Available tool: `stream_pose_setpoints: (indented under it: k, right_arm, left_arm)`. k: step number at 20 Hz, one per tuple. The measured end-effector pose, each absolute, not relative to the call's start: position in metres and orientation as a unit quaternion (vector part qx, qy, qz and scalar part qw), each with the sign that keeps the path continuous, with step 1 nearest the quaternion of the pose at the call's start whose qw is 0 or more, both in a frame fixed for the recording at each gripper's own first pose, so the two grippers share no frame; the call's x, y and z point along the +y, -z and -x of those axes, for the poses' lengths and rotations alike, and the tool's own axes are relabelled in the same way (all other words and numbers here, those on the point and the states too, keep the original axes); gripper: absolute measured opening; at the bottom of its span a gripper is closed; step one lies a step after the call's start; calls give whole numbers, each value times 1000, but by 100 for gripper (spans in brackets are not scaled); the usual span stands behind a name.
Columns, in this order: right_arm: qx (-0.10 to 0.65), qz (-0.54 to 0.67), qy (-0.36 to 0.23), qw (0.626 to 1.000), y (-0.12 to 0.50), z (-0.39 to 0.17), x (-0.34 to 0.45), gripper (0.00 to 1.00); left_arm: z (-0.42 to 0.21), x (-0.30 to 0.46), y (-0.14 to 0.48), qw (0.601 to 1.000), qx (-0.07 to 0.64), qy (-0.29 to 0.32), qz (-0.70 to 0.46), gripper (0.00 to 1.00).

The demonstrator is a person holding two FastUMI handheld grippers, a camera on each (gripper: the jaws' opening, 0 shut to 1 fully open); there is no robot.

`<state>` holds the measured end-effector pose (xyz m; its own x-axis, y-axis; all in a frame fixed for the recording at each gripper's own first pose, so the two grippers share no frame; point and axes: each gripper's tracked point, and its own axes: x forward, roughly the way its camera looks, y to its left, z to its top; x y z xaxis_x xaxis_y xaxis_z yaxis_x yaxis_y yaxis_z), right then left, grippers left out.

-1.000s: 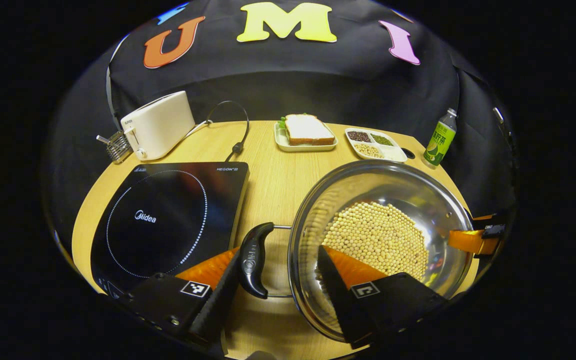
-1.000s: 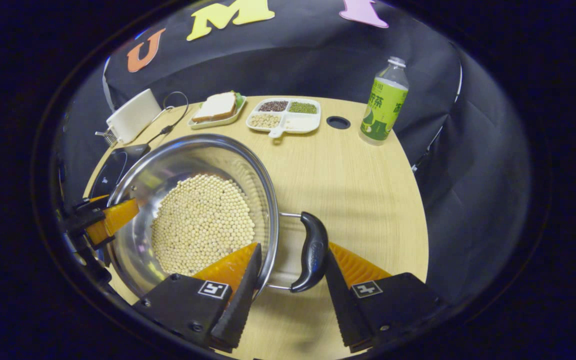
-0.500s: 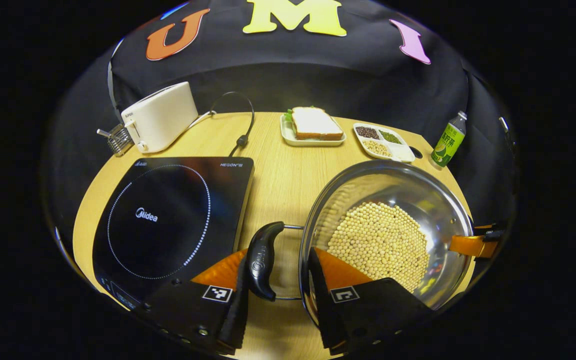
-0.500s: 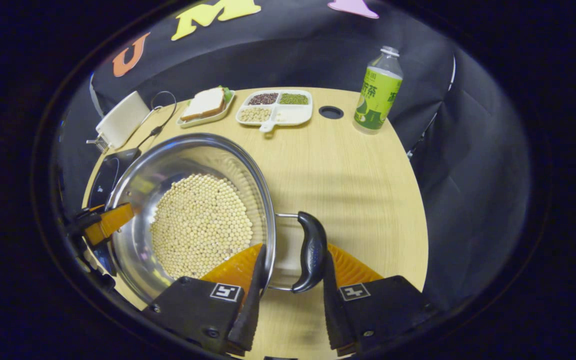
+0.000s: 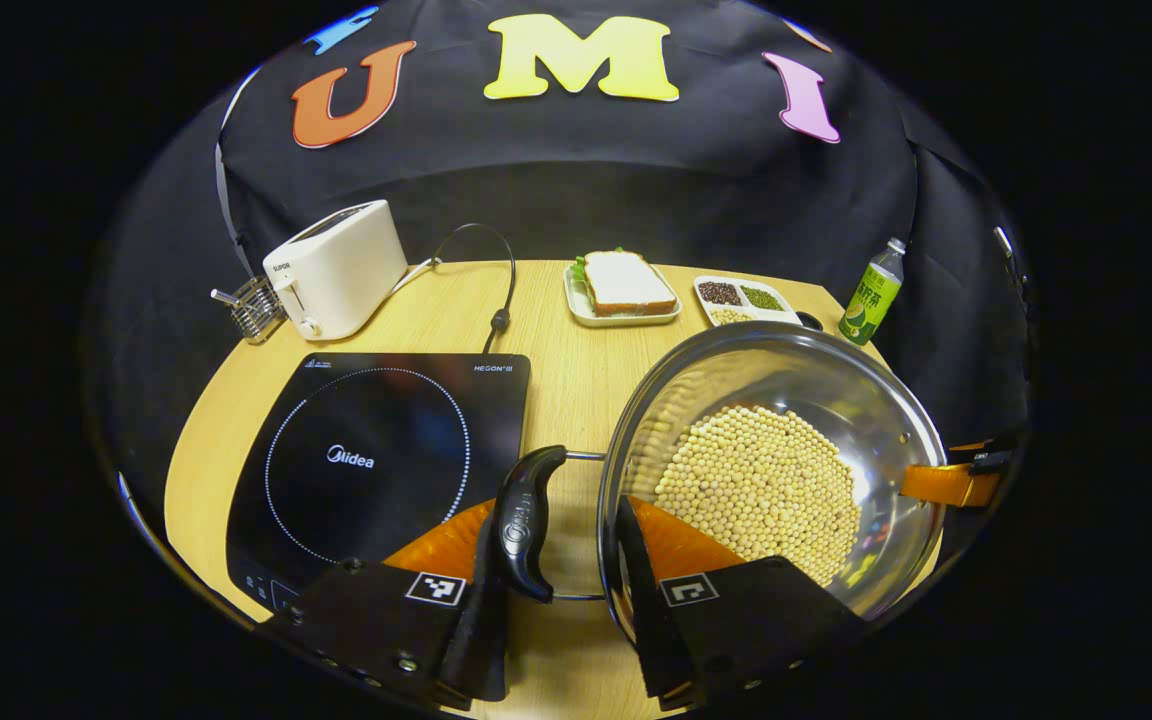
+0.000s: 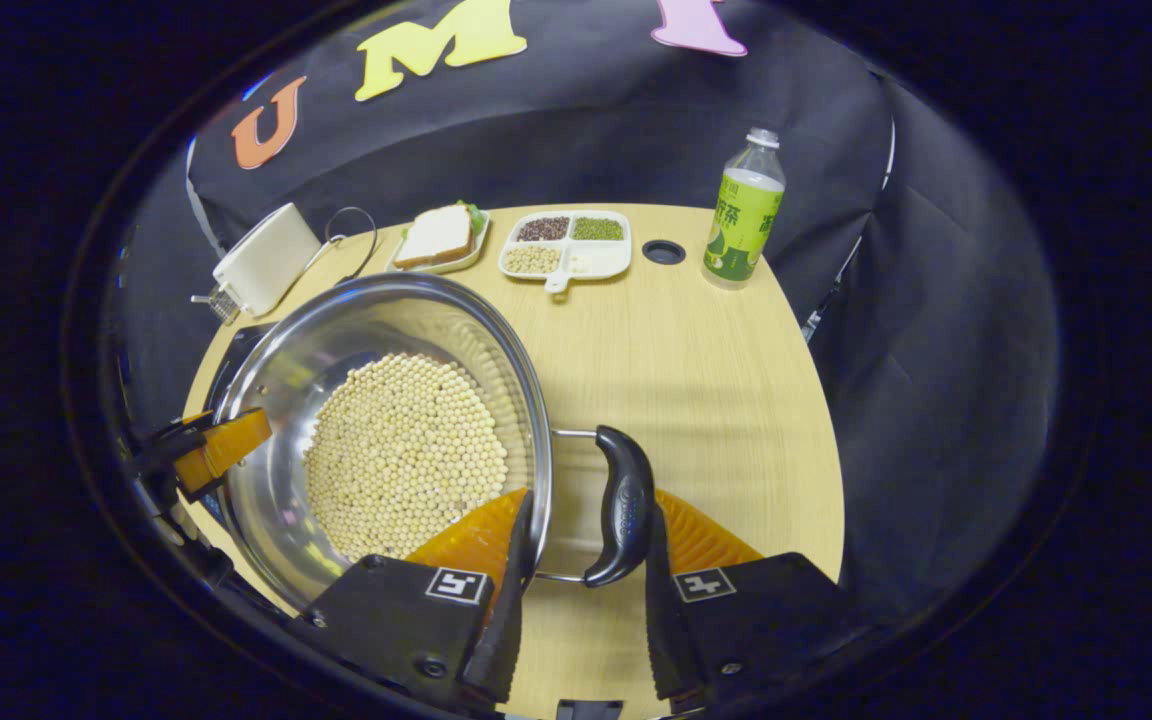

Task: First push the handle of the pot to place it horizontally, then grasp the pot with both hands and set it on the induction cooktop.

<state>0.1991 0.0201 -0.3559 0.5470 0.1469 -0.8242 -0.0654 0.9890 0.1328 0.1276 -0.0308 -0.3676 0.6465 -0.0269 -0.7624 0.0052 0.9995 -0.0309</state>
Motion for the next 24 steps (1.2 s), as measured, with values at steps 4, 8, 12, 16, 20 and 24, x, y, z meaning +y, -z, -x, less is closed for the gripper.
stream_pose_setpoints:
  k: [4,8,12,16,20,24]
  right_arm:
    - [462,-43,-55,884,337,-187,38,51]
    - [457,-49,-55,887,324,-178,66,51]
    - [448,-46,-61,891,311,-175,103,51]
    - [446,-37,-73,891,303,-175,147,51]
    - [450,-37,-84,888,301,-176,190,52]
    - [456,-37,-89,885,303,-180,229,51]
  left_arm:
    - [-124,-14,353,912,410,14,12,55]
    - [-121,14,339,915,403,18,2,55]
    - [-116,52,331,918,397,13,5,55]
    - [-112,96,326,918,396,-2,10,55]
    - [-109,137,326,916,400,-13,8,55]
    - [-112,174,332,914,406,-21,6,55]
